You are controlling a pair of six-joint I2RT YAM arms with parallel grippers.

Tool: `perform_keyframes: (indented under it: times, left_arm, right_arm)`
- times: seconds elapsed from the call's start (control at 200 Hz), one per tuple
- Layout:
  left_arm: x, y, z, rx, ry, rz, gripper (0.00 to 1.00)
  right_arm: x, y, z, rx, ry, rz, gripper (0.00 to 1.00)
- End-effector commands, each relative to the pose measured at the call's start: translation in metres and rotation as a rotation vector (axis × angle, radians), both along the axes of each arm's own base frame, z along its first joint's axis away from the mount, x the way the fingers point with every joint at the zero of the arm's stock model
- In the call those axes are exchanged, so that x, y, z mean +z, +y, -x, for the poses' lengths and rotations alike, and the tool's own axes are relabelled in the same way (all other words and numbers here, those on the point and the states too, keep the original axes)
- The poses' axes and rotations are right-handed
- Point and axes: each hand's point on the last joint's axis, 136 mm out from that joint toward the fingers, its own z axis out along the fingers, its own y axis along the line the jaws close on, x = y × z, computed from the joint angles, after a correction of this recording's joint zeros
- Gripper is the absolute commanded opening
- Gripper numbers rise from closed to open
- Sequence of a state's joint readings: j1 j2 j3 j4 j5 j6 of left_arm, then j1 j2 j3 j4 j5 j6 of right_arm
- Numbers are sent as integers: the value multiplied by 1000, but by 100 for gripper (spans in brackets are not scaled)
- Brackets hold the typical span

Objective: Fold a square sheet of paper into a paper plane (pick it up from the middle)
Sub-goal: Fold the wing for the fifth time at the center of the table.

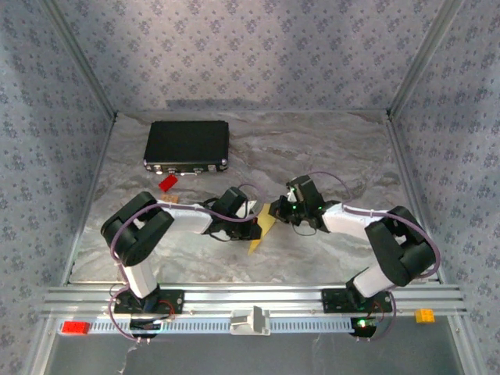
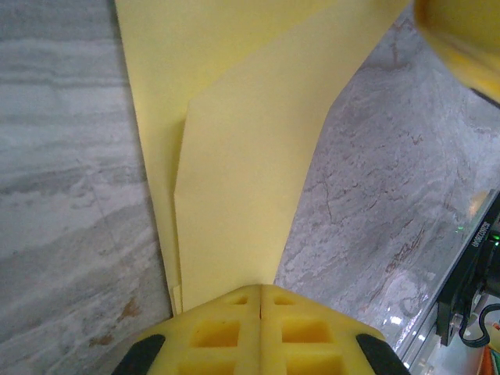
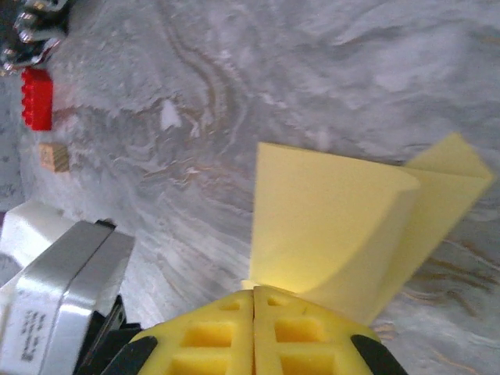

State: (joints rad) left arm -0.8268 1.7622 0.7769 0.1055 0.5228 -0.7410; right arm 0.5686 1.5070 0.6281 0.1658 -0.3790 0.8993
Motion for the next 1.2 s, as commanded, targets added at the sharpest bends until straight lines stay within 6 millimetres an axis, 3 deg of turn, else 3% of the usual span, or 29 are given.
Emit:
perform_keyframes:
  times: [0.0, 0.225, 0.465, 1.194]
  left_arm:
    - [-25, 22, 17, -3, 50, -111, 0]
    - [-25, 22, 17, 5, 55, -108, 0]
    - [-28, 25, 19, 1, 63, -122, 0]
    - [-31, 28, 22, 1, 77, -134, 0]
  right_arm:
    - [-5, 12, 9, 89, -5, 7, 7]
    - [-26, 17, 14, 119, 28, 59, 6]
    - [-49, -9, 5, 67, 49, 140, 6]
    - [-46, -73, -55, -95, 36, 69, 6]
